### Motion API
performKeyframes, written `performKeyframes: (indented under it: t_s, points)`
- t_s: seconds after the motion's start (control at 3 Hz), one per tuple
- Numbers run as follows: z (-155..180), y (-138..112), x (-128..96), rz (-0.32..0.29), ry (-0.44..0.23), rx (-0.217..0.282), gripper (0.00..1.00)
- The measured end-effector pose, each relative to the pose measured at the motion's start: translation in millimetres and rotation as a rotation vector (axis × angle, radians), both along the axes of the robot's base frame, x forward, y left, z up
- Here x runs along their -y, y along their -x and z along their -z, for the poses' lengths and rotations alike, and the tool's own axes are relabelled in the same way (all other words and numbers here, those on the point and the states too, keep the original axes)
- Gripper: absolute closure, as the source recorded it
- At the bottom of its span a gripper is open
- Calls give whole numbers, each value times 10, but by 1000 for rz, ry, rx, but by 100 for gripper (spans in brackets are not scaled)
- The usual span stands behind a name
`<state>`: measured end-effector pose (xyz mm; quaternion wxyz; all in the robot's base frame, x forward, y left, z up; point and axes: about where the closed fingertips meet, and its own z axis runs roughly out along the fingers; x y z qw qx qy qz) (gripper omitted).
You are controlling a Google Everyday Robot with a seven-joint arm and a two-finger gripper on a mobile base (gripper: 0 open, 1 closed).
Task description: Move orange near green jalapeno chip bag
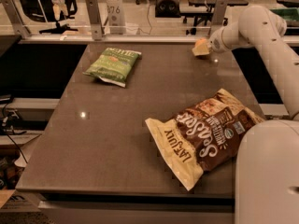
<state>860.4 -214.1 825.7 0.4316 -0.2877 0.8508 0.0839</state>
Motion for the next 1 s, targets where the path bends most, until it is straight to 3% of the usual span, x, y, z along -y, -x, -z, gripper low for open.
performKeyframes:
  t_s: [0.33, 0.67, 1.0]
  points:
    - [-76, 62, -111, -34, 33, -2, 84]
    - [-189, 241, -385, -119, 59, -8, 100]
    - [-274, 509, -816, -238, 65, -27, 100]
